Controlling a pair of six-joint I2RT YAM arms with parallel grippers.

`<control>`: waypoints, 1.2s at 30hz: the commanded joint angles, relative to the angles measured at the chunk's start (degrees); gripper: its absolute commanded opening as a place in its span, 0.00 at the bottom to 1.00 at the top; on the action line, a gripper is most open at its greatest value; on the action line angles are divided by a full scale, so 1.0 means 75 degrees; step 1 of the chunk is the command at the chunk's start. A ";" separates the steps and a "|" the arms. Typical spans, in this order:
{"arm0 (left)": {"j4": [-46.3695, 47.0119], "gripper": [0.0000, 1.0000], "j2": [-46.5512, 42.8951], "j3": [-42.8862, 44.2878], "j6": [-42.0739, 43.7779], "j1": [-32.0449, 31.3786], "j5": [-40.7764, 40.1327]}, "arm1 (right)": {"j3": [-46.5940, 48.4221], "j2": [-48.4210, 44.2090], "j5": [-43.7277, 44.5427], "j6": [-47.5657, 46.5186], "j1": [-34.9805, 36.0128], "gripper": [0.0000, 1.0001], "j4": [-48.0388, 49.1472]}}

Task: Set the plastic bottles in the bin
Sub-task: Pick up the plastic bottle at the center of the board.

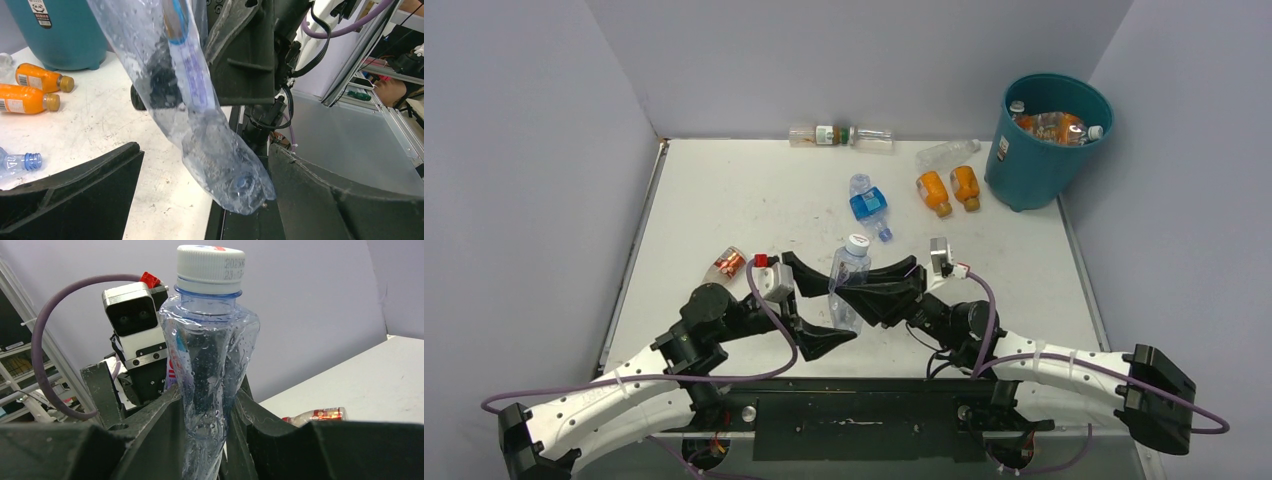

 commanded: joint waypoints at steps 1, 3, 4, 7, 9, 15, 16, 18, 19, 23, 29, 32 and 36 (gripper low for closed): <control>0.0199 0.97 0.0000 0.0156 -0.0043 0.0007 0.0119 | 0.0348 0.0271 -0.0190 0.0080 0.0213 0.05 0.0848; 0.0336 0.92 -0.0007 0.0097 -0.0050 0.0004 0.0260 | 0.0396 0.0389 -0.0170 0.0049 0.0283 0.05 0.0843; 0.0400 0.83 0.0007 0.0075 -0.0059 0.0006 0.0353 | 0.0412 0.0438 -0.0142 0.0015 0.0321 0.05 0.0820; 0.0415 0.50 0.0089 0.0080 -0.0049 0.0004 0.0446 | 0.0469 0.0479 -0.0026 -0.0114 0.0423 0.05 0.0631; 0.0383 0.39 0.0135 0.0111 -0.0040 -0.0004 0.0491 | 0.0523 0.0392 0.0037 -0.0199 0.0465 0.06 0.0369; 0.0286 0.08 0.0104 0.0147 0.0126 -0.0014 0.0364 | 0.1253 -0.0515 0.0702 -0.0641 0.0525 0.69 -0.2504; 0.0242 0.04 0.0048 0.0130 0.0187 -0.0016 0.0206 | 0.1479 -0.0661 0.1032 -0.0708 0.0539 0.84 -0.3326; 0.0234 0.00 -0.0075 0.0065 0.0318 -0.0028 -0.0202 | 0.2049 -0.0958 0.1628 -0.0922 0.0551 0.90 -0.5031; 0.0236 0.00 -0.0129 0.0030 0.0369 -0.0029 -0.0376 | 0.2245 -0.1105 0.1839 -0.1026 0.0562 0.91 -0.5634; 0.0264 0.00 -0.0328 -0.0086 0.0571 -0.0049 -0.0920 | 0.2793 -0.1659 0.2204 -0.1416 0.0569 0.93 -0.7097; 0.0142 0.00 -0.0242 -0.0064 0.0734 -0.0062 -0.1309 | 0.4361 -0.1114 0.2369 -0.1875 0.0576 0.91 -0.8541; 0.0152 0.00 -0.0174 -0.0064 0.0747 -0.0064 -0.1303 | 0.5058 -0.0548 0.2522 -0.2019 0.0574 0.90 -0.8957; 0.0153 0.00 -0.0111 -0.0064 0.0747 -0.0064 -0.1271 | 0.5723 0.0173 0.2819 -0.2157 0.0575 0.87 -0.9355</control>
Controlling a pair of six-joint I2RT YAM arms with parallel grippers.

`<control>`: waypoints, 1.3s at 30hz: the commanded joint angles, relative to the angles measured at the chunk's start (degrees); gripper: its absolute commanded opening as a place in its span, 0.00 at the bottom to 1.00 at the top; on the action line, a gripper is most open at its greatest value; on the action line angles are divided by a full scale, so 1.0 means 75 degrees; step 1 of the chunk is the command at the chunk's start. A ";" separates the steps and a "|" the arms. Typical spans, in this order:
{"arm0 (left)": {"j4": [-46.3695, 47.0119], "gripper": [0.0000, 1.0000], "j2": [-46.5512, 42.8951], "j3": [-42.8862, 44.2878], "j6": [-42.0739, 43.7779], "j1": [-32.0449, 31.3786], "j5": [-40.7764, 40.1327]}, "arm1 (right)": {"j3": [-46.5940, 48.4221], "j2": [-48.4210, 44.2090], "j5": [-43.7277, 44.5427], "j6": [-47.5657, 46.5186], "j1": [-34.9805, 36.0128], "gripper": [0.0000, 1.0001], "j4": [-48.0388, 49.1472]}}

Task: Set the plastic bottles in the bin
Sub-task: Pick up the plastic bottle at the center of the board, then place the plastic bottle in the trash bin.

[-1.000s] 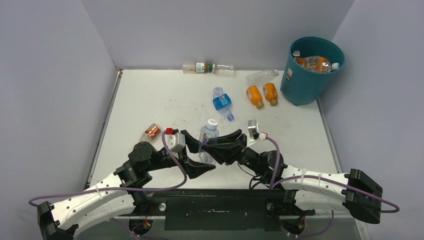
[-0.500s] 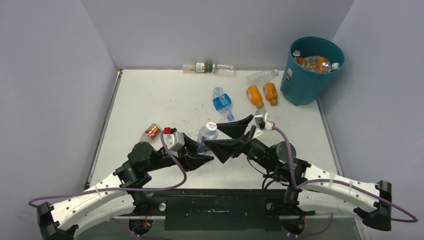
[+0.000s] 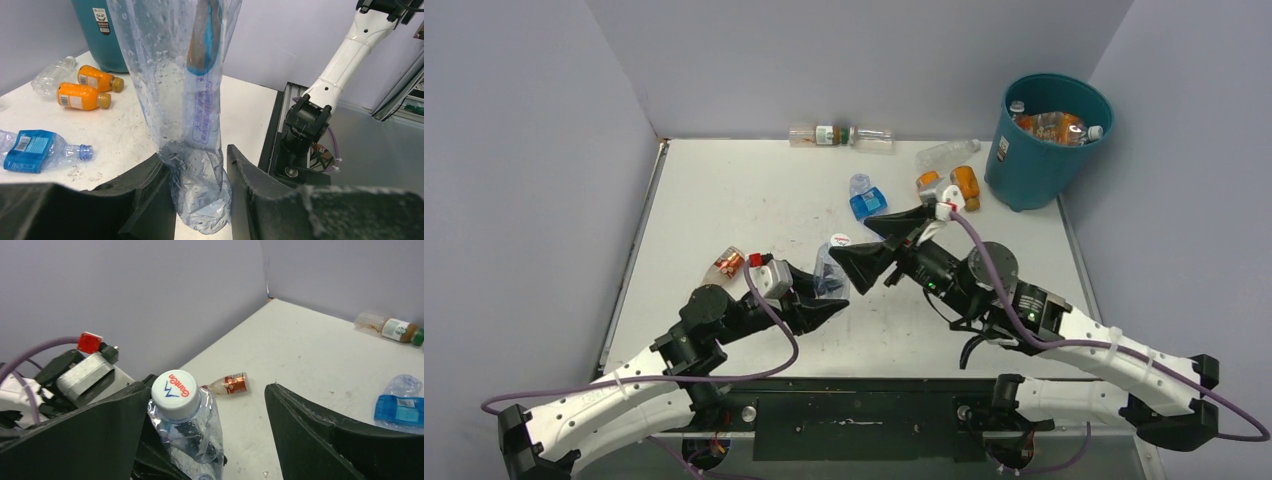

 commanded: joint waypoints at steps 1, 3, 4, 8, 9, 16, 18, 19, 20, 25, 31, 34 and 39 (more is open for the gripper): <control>0.0155 0.00 0.0023 0.0030 0.0109 -0.0049 -0.0116 | 0.0670 0.0729 0.0498 -0.0367 0.0048 0.86 -0.0964; 0.0155 0.00 0.0008 0.0019 0.0120 -0.0059 -0.0136 | 0.0761 0.0866 0.0533 -0.0373 0.0048 0.82 -0.1027; 0.0155 0.00 0.0000 0.0018 0.0129 -0.0061 -0.0152 | 0.0813 0.0922 0.0482 -0.0385 0.0048 0.79 -0.1053; 0.0155 0.00 -0.0001 0.0018 0.0133 -0.0061 -0.0165 | 0.0890 0.1035 0.0279 -0.0329 0.0045 0.63 -0.1149; 0.0155 0.00 -0.0001 0.0025 0.0131 -0.0061 -0.0158 | 0.0880 0.1045 0.0237 -0.0313 0.0051 0.57 -0.1137; 0.0086 0.40 0.0001 0.0038 0.0109 -0.0073 -0.0140 | 0.0889 0.0964 0.0338 -0.0204 0.0060 0.06 -0.1287; 0.0096 0.96 -0.0010 0.0041 0.0032 -0.0073 -0.0183 | 0.1053 0.0911 0.0682 -0.0333 0.0051 0.05 -0.1389; 0.0117 0.98 -0.0021 0.0035 -0.0002 -0.0073 -0.0225 | 0.1217 0.0921 0.1017 -0.0465 0.0058 0.05 -0.1471; 0.0136 0.96 -0.0050 0.0028 -0.0027 -0.0073 -0.0302 | 0.1456 0.0977 0.1448 -0.0680 0.0050 0.05 -0.1620; 0.0147 0.96 -0.0210 0.0029 -0.0032 -0.0061 -0.0541 | 0.2624 0.1737 0.5359 -0.2602 0.0023 0.05 -0.0696; 0.0131 0.96 -0.0522 -0.0014 -0.0052 -0.0072 -0.0997 | 0.3291 0.3253 0.7127 -0.4759 -0.2325 0.05 0.2860; 0.0144 0.96 -0.0570 -0.0006 -0.0050 -0.0041 -0.1084 | 0.3599 0.3724 0.6808 -0.3980 -0.3771 0.05 0.3430; 0.0162 0.96 -0.0536 0.0005 -0.0226 -0.0036 -0.1141 | 0.3915 0.4692 0.6329 -0.3748 -0.5206 0.05 0.5143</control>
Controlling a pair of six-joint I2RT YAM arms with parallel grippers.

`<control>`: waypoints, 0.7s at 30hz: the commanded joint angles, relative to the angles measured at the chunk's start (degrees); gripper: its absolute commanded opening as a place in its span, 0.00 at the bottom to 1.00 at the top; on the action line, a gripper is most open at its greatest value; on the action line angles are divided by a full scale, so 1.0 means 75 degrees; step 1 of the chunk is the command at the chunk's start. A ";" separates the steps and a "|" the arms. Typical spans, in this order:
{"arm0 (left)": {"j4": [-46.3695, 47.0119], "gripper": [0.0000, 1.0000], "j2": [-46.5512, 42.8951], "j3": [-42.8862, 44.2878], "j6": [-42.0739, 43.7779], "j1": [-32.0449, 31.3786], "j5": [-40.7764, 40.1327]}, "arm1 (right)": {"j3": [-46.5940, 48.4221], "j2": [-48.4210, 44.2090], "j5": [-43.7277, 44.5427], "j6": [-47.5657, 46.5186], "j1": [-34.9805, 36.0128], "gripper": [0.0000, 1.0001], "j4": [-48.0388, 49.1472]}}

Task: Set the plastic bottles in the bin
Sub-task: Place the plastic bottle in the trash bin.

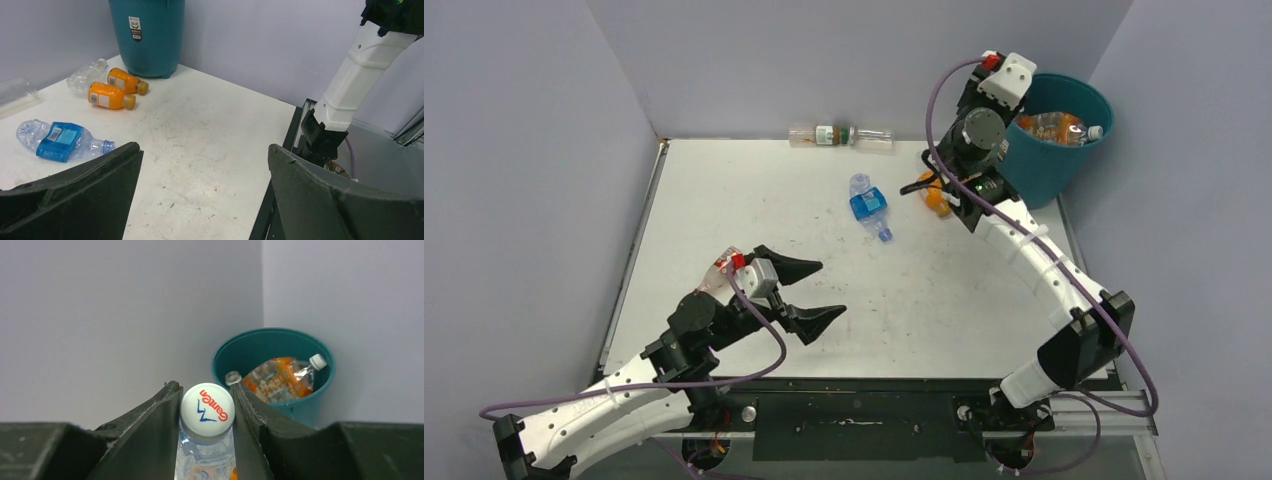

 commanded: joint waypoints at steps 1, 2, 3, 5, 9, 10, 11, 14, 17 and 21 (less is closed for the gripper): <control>0.0384 0.96 0.0019 0.0140 -0.0226 0.0009 -0.0180 | 0.0914 0.0668 -0.0062 -0.0089 -0.0862 0.05 0.2322; 0.0386 0.96 0.0030 0.0149 -0.0263 0.0014 -0.0153 | 0.1161 0.0976 -0.0071 -0.0286 -0.1022 0.05 0.2491; 0.0386 0.96 0.0033 0.0154 -0.0290 0.0015 -0.0119 | 0.1409 0.1283 -0.0094 -0.0508 -0.1162 0.05 0.2780; 0.0415 0.96 0.0011 0.0155 -0.0344 0.0015 -0.0038 | 0.1996 0.1925 -0.0051 -0.1029 -0.1346 0.05 0.3109; 0.0492 0.96 -0.0139 0.0116 -0.0347 0.0032 -0.0013 | 0.3598 0.3408 0.0278 -0.2370 -0.1621 0.05 0.3326; 0.0527 0.96 -0.0181 0.0093 -0.0346 0.0038 -0.0033 | 0.4025 0.3755 0.0409 -0.2718 -0.1704 0.05 0.3356; 0.0553 0.96 -0.0195 0.0071 -0.0346 0.0057 -0.0053 | 0.4386 0.4095 0.0516 -0.3031 -0.1794 0.05 0.3349; 0.0591 0.96 -0.0199 0.0060 -0.0356 0.0104 -0.0009 | 0.4767 0.4475 0.0482 -0.2982 -0.2065 0.05 0.2811; 0.0698 0.96 -0.0120 0.0073 -0.0496 0.0256 0.0192 | 0.4761 0.4411 0.0505 -0.2388 -0.2333 0.05 0.1959; 0.0987 0.96 0.0028 0.0038 -0.0886 0.0541 0.0569 | 0.4362 0.4152 0.0491 -0.1969 -0.2704 0.05 0.1376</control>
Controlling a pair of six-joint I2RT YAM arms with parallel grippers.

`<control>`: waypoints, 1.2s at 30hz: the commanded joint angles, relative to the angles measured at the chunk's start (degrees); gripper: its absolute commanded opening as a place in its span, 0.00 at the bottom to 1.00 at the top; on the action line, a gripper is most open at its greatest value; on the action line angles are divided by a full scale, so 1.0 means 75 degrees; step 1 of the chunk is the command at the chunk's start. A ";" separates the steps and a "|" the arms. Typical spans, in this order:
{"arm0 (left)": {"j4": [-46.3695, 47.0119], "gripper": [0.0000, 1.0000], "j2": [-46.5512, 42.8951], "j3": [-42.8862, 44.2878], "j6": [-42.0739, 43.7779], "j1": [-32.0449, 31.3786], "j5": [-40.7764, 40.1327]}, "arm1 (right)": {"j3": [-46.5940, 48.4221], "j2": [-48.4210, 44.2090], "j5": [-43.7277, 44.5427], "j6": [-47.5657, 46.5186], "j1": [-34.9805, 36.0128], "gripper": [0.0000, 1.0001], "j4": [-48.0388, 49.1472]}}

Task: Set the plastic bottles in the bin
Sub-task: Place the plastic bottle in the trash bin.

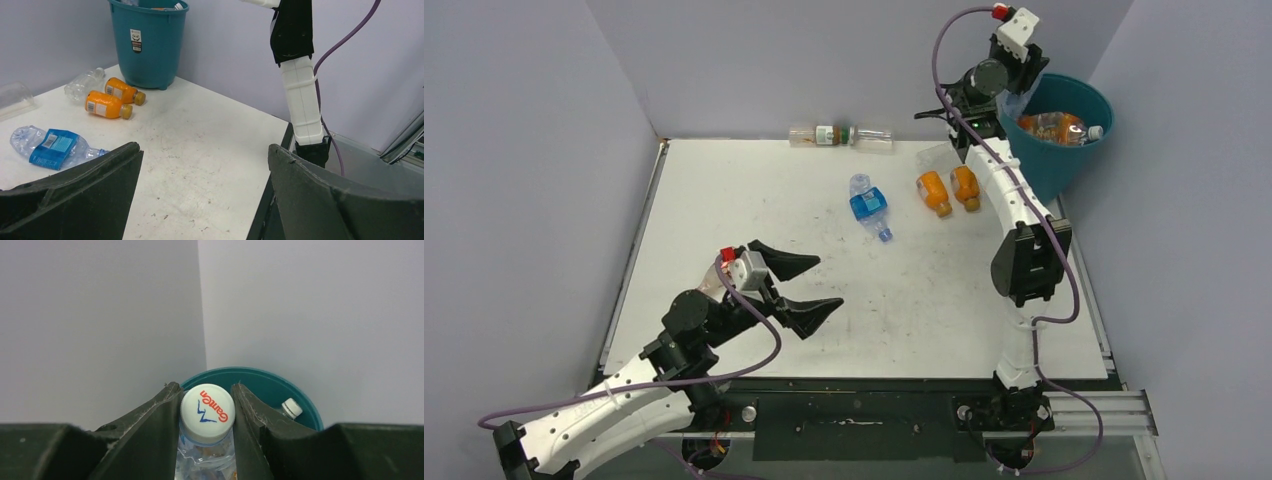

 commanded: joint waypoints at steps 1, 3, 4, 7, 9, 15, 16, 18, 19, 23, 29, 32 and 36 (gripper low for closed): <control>0.0725 0.96 0.0125 0.0030 -0.0492 0.0283 0.0487 | -0.0211 -0.0671 0.0170 0.0377 -0.0436 0.05 -0.0517; 0.0803 0.96 0.0139 0.0001 -0.0554 0.0295 0.0545 | -0.0560 -0.0879 0.0141 0.0423 -0.0589 0.05 -0.0473; 0.0818 0.96 0.0139 -0.0005 -0.0567 0.0295 0.0548 | -0.0701 -0.0982 0.0121 0.0430 -0.0654 0.05 -0.0445; 0.0813 0.96 0.0139 -0.0018 -0.0571 0.0294 0.0535 | -0.1235 -0.1366 -0.0080 0.0670 -0.0855 0.05 -0.0391; 0.0823 0.96 0.0141 -0.0018 -0.0571 0.0295 0.0538 | -0.1307 -0.1518 -0.0202 0.0959 -0.0992 0.05 -0.0802; 0.0812 0.96 0.0183 0.0002 -0.0571 0.0292 0.0588 | -0.1691 -0.1852 -0.0452 0.1903 -0.1233 0.05 -0.2191; 0.0812 0.96 0.0186 0.0004 -0.0562 0.0293 0.0601 | -0.1699 -0.1873 -0.0488 0.2012 -0.1241 0.05 -0.2496; 0.0776 0.96 0.0185 0.0017 -0.0559 0.0295 0.0607 | -0.1672 -0.1866 -0.0570 0.2238 -0.1267 0.05 -0.2915; 0.0761 0.96 0.0185 0.0011 -0.0559 0.0293 0.0608 | -0.1651 -0.1865 -0.0642 0.2400 -0.1277 0.08 -0.3274; 0.0691 0.96 0.0175 0.0029 -0.0502 0.0283 0.0578 | -0.1554 -0.1829 -0.0882 0.3102 -0.1362 0.13 -0.4318; 0.0671 0.96 0.0184 0.0040 -0.0468 0.0271 0.0578 | -0.2250 -0.2065 -0.1135 0.3648 -0.1417 0.12 -0.4564; 0.0662 0.96 0.0160 0.0035 -0.0465 0.0266 0.0585 | -0.2363 -0.2048 -0.1237 0.3825 -0.1466 0.15 -0.4750; 0.0671 0.96 0.0174 0.0041 -0.0465 0.0271 0.0584 | -0.2411 -0.1983 -0.1410 0.4124 -0.1588 0.25 -0.5225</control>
